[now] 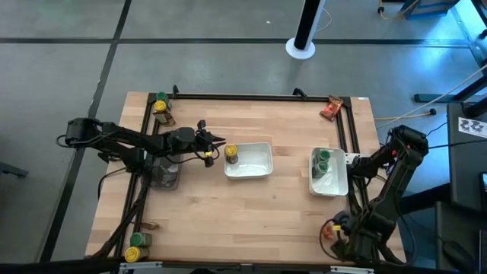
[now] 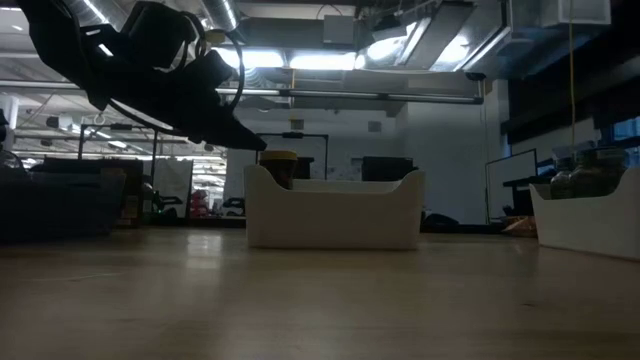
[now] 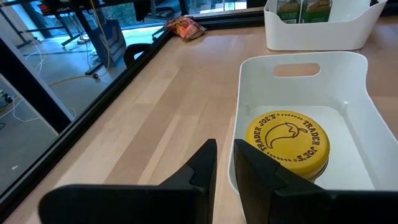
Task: Sort spices by type
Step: Put the bottom right yellow seasoning bottle into the left white bin
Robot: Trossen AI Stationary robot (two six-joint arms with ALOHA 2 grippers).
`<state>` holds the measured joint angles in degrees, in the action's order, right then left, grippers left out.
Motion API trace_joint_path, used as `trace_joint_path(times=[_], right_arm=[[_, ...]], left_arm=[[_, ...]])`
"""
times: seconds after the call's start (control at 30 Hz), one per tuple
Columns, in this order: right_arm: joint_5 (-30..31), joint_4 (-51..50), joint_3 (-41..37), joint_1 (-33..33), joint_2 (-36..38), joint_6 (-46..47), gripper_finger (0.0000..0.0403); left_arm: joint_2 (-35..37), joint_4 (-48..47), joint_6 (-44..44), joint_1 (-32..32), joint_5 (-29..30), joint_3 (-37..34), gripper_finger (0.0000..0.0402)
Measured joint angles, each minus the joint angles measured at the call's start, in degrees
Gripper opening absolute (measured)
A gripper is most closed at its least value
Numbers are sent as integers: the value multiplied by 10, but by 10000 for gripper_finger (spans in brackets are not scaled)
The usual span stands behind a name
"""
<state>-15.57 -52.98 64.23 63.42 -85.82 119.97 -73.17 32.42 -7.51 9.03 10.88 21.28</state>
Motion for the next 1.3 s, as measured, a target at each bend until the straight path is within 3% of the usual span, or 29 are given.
trace_joint_path(times=[0.23, 0.53, 0.83, 1.3], right_arm=[[36, 17, 0, 0, -5, -45, 387], [-18, 24, -21, 0, -6, -18, 387], [51, 44, -21, -1, -7, 10, 387], [-30, 58, -21, 2, -43, 19, 386]], left_arm=[[0, 0, 0, 0, 0, 0, 45], [0, -1, 0, 0, 0, 0, 45], [0, -1, 0, 0, 0, 0, 45], [0, -1, 0, 0, 0, 0, 45]])
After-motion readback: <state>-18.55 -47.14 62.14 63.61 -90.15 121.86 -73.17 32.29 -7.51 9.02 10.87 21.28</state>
